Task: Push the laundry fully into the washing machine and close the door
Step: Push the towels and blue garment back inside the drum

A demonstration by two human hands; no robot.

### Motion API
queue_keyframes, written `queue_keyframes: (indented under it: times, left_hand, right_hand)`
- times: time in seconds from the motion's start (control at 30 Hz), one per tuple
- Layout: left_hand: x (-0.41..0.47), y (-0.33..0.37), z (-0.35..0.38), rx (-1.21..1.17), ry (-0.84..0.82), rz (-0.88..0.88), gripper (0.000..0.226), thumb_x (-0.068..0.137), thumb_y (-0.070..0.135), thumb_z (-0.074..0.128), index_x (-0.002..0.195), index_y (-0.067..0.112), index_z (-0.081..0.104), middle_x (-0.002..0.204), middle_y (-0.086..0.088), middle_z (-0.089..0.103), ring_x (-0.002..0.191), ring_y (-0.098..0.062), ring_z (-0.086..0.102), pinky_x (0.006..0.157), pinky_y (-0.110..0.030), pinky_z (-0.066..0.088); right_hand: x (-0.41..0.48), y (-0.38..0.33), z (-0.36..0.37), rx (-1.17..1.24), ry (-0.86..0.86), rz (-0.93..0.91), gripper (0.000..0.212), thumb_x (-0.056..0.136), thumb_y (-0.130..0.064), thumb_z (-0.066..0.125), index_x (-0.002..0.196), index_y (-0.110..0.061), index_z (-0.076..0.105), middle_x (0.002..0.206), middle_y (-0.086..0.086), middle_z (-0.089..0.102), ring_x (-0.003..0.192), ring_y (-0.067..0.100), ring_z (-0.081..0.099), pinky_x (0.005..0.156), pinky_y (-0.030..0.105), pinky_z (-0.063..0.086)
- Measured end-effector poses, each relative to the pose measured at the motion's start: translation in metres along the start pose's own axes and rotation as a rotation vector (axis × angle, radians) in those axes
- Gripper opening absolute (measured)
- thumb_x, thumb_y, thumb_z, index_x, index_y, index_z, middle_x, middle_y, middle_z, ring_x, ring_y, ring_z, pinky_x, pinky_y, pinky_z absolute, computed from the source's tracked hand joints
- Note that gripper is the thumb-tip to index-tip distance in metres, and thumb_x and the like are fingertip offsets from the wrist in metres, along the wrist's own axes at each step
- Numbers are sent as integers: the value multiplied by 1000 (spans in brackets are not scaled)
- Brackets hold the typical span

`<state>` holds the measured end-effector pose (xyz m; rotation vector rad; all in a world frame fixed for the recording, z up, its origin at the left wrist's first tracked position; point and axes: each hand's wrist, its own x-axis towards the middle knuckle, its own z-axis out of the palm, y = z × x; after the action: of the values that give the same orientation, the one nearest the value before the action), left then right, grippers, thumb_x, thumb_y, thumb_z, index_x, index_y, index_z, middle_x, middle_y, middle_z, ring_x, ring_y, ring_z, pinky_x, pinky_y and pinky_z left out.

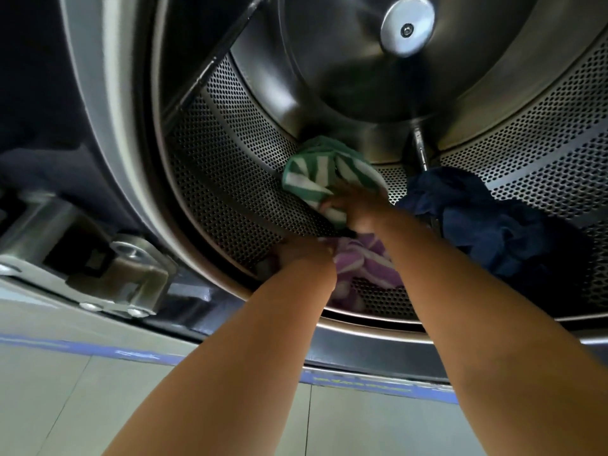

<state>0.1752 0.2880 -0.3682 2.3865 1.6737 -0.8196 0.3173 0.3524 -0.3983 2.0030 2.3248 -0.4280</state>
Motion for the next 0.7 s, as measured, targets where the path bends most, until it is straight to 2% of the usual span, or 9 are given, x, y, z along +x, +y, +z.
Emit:
queue_keyframes:
  times: [0.07, 0.13, 0.23, 0.3, 0.33, 0.43, 0.57, 0.63, 0.7]
  left_hand:
    - [-3, 0, -2, 17, 53, 20, 44, 99, 18, 37, 141, 31, 44, 142, -4, 47, 135, -34, 36, 98, -49, 42]
    - [-5, 0, -4, 27, 136, 49, 40, 100, 21, 36, 137, 30, 49, 138, -2, 51, 131, -32, 40, 100, -46, 44]
    - [-9, 0, -15, -28, 327, 100, 38, 98, 26, 41, 135, 32, 48, 138, -3, 50, 128, -31, 40, 103, -45, 41]
    - [-13, -2, -22, -35, 350, 121, 47, 93, 39, 48, 139, 35, 41, 150, -5, 35, 138, -33, 27, 111, -52, 29]
    - [-16, -5, -23, -15, 284, 119, 55, 91, 46, 49, 143, 39, 33, 158, -6, 20, 145, -34, 14, 114, -59, 18]
    - [-20, -9, -18, -38, 80, 60, 64, 95, 39, 44, 150, 45, 11, 161, -6, -19, 147, -34, -17, 110, -69, -2]
    - [-11, -8, -4, -176, 42, 126, 79, 91, 52, 50, 153, 37, 3, 161, -6, -18, 147, -35, -18, 113, -65, 0]
    - [-10, -10, 0, -203, 27, 146, 87, 86, 52, 57, 154, 30, 7, 162, -8, -14, 148, -34, -15, 115, -63, 1]
    - [-16, -10, 0, -149, 25, 150, 85, 86, 56, 53, 154, 30, 9, 162, -8, -11, 149, -33, -12, 115, -63, 1]
  right_hand:
    - [-18, 6, -6, 87, 99, 30, 55, 87, -10, 54, 131, -43, 50, 161, -5, 14, 148, 22, 13, 120, 42, 11]
    - [-37, 12, -10, 155, 149, 68, 56, 83, -6, 55, 129, -38, 53, 156, -3, 30, 140, 24, 33, 112, 37, 31]
    - [-66, 13, -2, 208, 72, 86, 50, 91, -35, 54, 139, -40, 41, 150, 1, 41, 130, 27, 46, 104, 33, 41]
    - [-83, 10, 6, 217, 0, 81, 52, 91, -52, 46, 141, -47, 31, 153, -1, 37, 135, 26, 40, 109, 37, 34]
    - [-90, 8, 9, 146, -23, 71, 53, 92, -57, 40, 142, -49, 28, 156, -4, 30, 141, 24, 30, 113, 40, 25]
    - [-108, 4, 13, -121, -58, 52, 56, 94, -63, 25, 146, -44, 24, 162, -6, 9, 148, 19, 3, 117, 43, 2]
    - [-120, -1, 18, -115, -125, 59, 60, 96, -59, 23, 150, -37, 12, 163, -2, 1, 149, 19, -3, 117, 43, -10]
    - [-123, -7, 17, -83, -149, 48, 58, 97, -55, 25, 150, -38, 10, 162, -4, 5, 149, 18, -1, 117, 43, -11]
    - [-128, -11, 18, -41, -113, 78, 55, 98, -52, 24, 150, -36, 15, 161, -4, 14, 149, 17, 5, 117, 43, -8]
